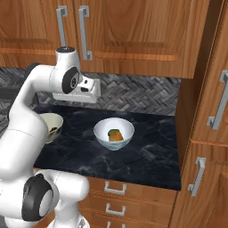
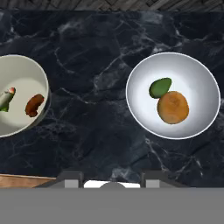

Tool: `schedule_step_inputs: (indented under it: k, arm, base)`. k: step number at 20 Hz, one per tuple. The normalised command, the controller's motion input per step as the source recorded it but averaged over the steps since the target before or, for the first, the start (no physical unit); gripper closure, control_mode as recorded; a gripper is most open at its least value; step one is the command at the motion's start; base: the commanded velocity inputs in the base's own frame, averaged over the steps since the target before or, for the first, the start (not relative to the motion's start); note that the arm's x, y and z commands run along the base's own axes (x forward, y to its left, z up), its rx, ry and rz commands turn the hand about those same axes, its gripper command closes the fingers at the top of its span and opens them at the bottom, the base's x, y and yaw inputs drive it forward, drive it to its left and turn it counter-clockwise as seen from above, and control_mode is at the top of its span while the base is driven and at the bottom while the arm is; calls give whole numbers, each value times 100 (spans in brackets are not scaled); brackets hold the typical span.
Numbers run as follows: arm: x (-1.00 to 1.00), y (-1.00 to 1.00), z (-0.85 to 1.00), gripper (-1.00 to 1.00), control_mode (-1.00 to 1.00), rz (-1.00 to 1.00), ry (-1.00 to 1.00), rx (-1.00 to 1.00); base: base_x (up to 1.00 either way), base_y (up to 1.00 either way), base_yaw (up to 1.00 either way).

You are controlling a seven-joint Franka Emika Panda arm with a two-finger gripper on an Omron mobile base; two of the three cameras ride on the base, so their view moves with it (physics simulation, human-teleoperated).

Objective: Place the bowl with the potato and avocado on the top shelf of the fridge. Place the bowl with the fish and chicken drumstick on the second highest shelf of the fridge.

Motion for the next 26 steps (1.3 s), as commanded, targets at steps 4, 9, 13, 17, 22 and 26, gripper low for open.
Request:
schedule_step_inputs:
  k: [4,9,13,17,22,26]
  arm:
    - [-52,-29,-3,-100,-100,-9,0,2]
    - [-97,-84,-27,-100,-100,-31,3,13]
    - [-46,-96,-65,-100,-100,-39,9,21]
    - [-1,-76,-53,-100,-100,-33,15,16]
    - [16,-35,-32,-100,-100,-29,14,10]
    - [41,-15,-48,-100,-100,-28,7,8]
  base:
    - [0,0,0]
    - [0,0,0]
    - [0,0,0]
    - [0,0,0]
    - [0,0,0]
    - [0,0,0]
